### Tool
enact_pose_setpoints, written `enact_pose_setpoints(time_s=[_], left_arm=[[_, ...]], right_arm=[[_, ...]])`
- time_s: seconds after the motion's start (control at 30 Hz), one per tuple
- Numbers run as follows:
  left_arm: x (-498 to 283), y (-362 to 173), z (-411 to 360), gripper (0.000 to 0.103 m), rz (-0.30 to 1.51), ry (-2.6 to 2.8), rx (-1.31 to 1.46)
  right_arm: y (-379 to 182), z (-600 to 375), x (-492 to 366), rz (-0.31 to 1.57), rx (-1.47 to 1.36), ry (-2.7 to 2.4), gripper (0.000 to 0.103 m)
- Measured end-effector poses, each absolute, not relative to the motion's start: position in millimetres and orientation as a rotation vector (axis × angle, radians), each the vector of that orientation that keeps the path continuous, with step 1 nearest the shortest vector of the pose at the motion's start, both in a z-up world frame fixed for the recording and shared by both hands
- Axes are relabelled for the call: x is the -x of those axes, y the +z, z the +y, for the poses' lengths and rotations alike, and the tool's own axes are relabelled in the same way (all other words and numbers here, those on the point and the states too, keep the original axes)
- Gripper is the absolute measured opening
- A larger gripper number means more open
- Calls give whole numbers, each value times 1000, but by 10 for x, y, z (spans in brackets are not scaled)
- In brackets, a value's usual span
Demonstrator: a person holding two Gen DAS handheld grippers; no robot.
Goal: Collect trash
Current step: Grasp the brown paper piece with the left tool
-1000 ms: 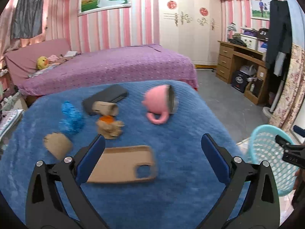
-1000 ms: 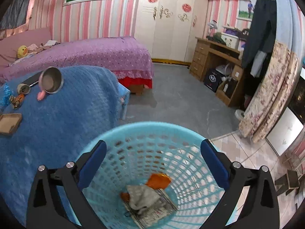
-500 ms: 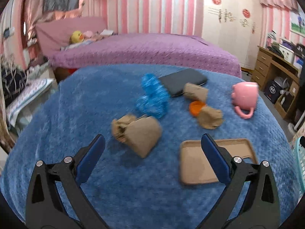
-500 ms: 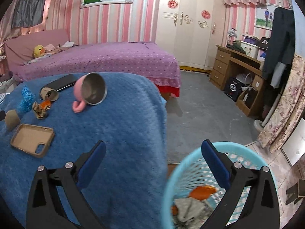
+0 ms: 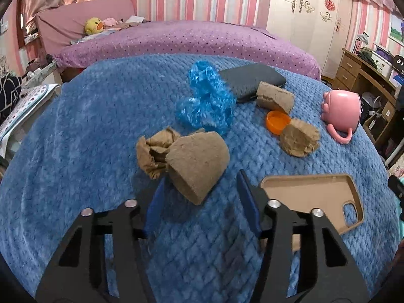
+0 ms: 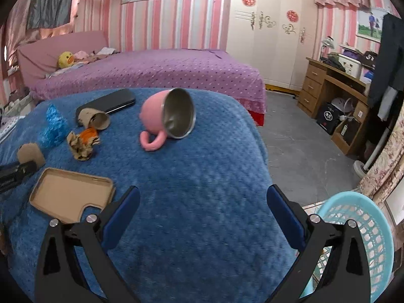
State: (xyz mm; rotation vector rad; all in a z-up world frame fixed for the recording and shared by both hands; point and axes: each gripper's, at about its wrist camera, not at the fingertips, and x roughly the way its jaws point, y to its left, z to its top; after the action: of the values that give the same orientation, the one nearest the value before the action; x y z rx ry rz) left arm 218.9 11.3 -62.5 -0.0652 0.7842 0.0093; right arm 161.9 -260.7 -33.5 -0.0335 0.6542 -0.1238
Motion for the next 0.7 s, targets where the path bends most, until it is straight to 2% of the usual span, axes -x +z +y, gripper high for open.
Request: enact_pose_setpoints(time_s=[0.07,0.17,0.37,0.7], left_arm=[[-2194,-617,121,31,790,-4,70],[-2151,-571,148,25,782,-28,81],[-1974,-384,265,20,739,-62,85],[-1785,-69,614,17,649,-40,69]], right_arm=[[-343,-2566,-1617,658,40,-123,98],[-357,-2517,-1617,663,43,-118,98],[-364,-2391,-1613,662,52,-94,98],[-354,-2029,-1619,648,80,-39,98]])
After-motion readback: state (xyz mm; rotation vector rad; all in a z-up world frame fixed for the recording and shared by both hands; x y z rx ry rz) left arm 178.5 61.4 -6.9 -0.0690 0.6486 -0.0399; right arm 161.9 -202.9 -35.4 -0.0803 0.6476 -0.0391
